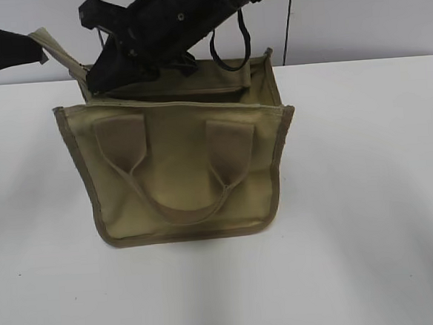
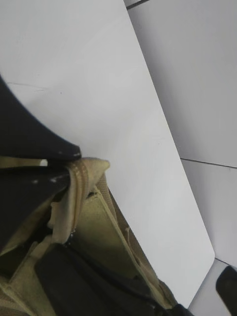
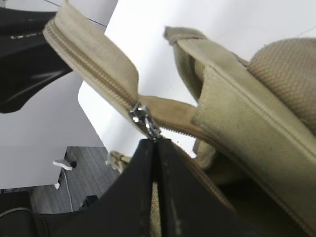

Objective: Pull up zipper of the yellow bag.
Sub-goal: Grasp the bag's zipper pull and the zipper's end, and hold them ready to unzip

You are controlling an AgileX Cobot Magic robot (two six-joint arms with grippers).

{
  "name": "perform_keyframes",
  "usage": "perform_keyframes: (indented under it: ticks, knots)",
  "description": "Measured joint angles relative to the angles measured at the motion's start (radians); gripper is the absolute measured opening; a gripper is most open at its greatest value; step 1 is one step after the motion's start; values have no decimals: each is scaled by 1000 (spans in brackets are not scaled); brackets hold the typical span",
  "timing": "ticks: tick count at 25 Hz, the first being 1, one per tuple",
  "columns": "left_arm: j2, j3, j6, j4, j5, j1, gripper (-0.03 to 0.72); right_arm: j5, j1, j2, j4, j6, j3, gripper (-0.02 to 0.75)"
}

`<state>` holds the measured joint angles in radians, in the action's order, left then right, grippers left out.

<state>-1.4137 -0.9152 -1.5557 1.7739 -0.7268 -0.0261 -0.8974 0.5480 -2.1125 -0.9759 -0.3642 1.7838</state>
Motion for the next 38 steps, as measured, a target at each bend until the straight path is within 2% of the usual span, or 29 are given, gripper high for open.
perform_keyframes:
  ticks: [12, 18, 20, 38]
  knots:
    - [0, 0, -10, 0, -48, -3, -2, 151, 57, -19, 50, -61, -3, 43]
    - [0, 0, -10, -2, -49, -3, -2, 197, 58, -26, 50, -64, -5, 169]
    - [0, 0, -10, -4, -49, -3, -2, 209, 58, -26, 50, -64, -6, 186]
    - [1, -2, -12, -14, -49, -4, -3, 236, 58, -33, -109, -62, -8, 199]
